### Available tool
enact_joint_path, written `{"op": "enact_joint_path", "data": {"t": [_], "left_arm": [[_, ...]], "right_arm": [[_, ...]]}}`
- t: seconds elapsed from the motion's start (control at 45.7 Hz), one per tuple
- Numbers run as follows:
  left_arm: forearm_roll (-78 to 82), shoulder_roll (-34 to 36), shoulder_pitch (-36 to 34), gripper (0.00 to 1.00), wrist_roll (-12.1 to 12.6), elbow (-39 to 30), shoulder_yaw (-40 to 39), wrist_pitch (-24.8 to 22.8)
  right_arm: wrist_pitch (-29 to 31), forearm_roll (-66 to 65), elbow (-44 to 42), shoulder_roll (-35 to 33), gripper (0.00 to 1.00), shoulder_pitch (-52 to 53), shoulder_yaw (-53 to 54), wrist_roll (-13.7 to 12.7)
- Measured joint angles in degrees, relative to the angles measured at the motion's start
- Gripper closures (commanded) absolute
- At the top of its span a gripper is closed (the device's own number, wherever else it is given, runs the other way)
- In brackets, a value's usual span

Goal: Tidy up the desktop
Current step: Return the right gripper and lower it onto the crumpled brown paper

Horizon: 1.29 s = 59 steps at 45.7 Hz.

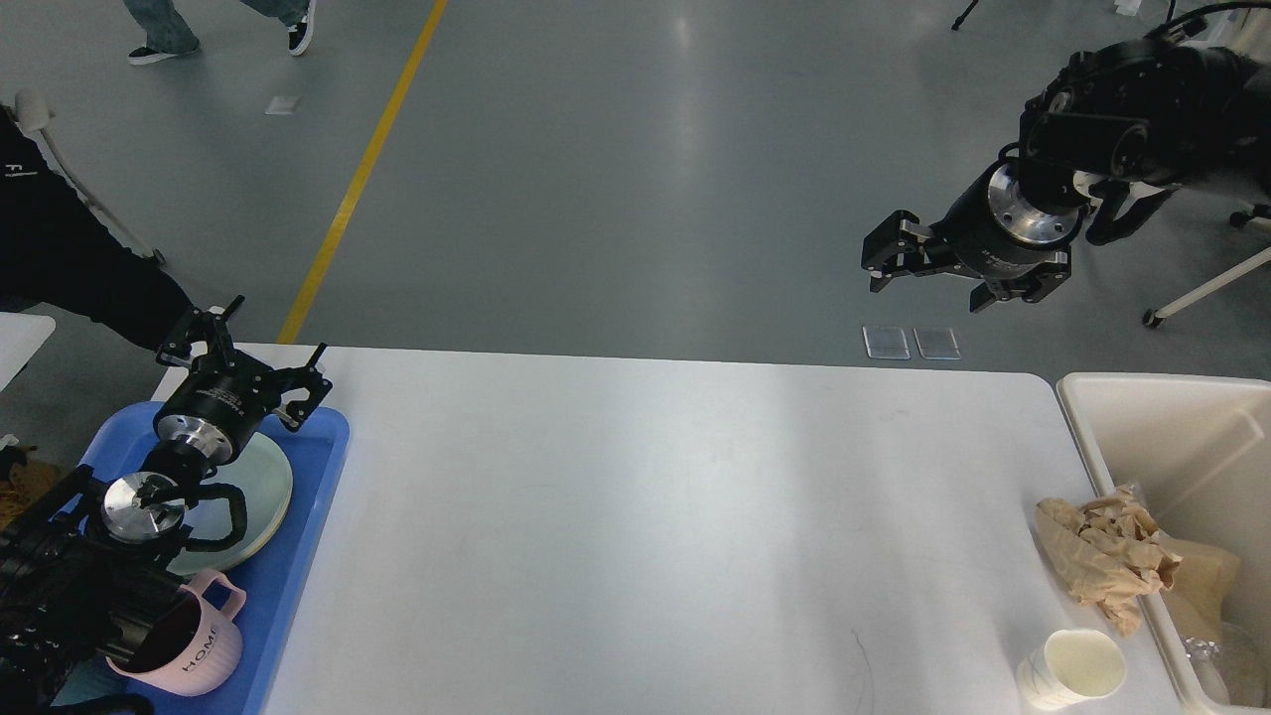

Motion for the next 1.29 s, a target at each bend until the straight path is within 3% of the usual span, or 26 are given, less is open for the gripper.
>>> {"op": "enact_joint_path", "data": {"t": [0.241, 0.548, 0.898, 1.292], "left_arm": [[0.0, 0.0, 0.0, 0.03, 0.0, 0.0, 0.0, 0.0], [0.0, 0.0, 0.0, 0.03, 0.0, 0.0, 0.0, 0.0], [0.0, 0.0, 0.0, 0.03, 0.0, 0.0, 0.0, 0.0], [0.0, 0.0, 0.0, 0.03, 0.0, 0.0, 0.0, 0.0]], "right_arm": [[6.2, 0.1, 2.5, 1.8, 0.00, 9.5, 1.3, 0.2], [6.3, 0.1, 7.2, 2.7, 0.00, 15.3, 4.8, 0.2], [5.3, -1.0, 3.2, -5.2, 0.00, -1.9, -1.2, 0.0], [5.2, -1.0, -9.7, -11.2, 0.00, -24.3, -1.3, -0.1]]}}
